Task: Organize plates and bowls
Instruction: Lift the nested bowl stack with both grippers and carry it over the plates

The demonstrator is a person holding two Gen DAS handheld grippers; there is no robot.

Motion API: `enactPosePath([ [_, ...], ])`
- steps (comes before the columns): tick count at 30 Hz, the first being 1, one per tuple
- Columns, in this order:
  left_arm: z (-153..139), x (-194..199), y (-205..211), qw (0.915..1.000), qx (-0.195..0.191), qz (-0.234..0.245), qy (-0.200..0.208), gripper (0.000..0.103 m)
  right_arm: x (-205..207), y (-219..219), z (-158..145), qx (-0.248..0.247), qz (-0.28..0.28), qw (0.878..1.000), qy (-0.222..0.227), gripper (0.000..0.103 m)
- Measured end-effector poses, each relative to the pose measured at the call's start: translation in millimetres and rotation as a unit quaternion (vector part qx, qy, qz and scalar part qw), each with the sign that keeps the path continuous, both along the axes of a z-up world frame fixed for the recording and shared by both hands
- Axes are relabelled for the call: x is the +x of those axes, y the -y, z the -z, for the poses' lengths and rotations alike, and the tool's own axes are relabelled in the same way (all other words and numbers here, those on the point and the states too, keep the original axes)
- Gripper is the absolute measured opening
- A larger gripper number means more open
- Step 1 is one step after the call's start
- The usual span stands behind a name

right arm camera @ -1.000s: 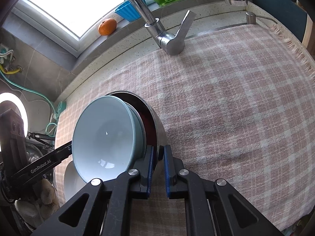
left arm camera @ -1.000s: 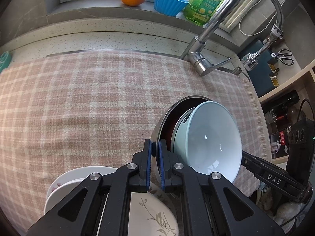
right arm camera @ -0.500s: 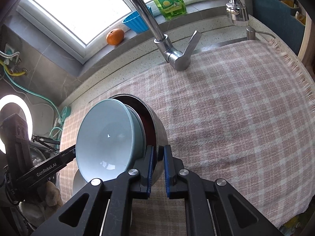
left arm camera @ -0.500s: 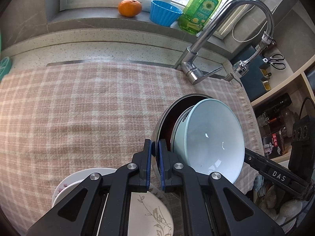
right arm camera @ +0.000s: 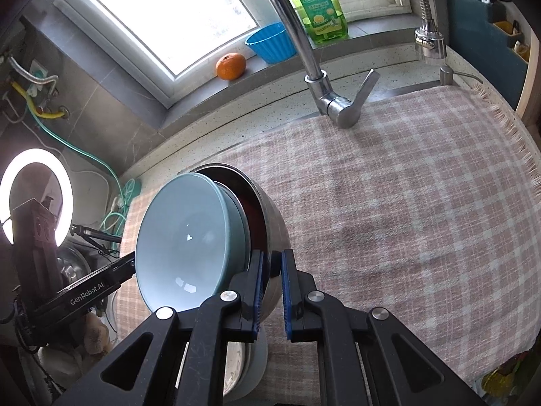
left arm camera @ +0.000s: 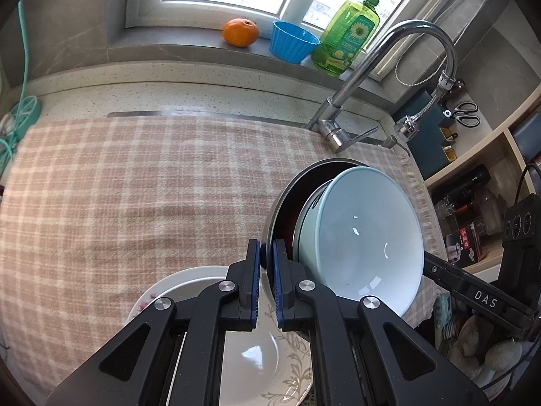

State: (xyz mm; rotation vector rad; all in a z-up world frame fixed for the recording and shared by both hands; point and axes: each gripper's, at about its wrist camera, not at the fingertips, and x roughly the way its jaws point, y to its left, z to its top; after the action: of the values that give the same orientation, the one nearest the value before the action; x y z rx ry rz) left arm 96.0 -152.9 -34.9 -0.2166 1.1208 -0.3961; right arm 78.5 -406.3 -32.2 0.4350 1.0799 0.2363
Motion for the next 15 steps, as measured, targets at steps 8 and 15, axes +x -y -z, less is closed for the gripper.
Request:
enactPosePath([
  [8,-1.0,-19.1,-28.9,1.0000,-0.001,-0.006,0.000,0.006,-21.3,-29.0,-1.5,0.004,-0.006,1.000,0.000,0.009],
  [15,4.2,-33.7,-50.8,1.0000,0.000,-0.007,-0.006,0.006,-39.7,-52.3,6.1,0.003,-0.008,1.000,-0.009,0.009],
])
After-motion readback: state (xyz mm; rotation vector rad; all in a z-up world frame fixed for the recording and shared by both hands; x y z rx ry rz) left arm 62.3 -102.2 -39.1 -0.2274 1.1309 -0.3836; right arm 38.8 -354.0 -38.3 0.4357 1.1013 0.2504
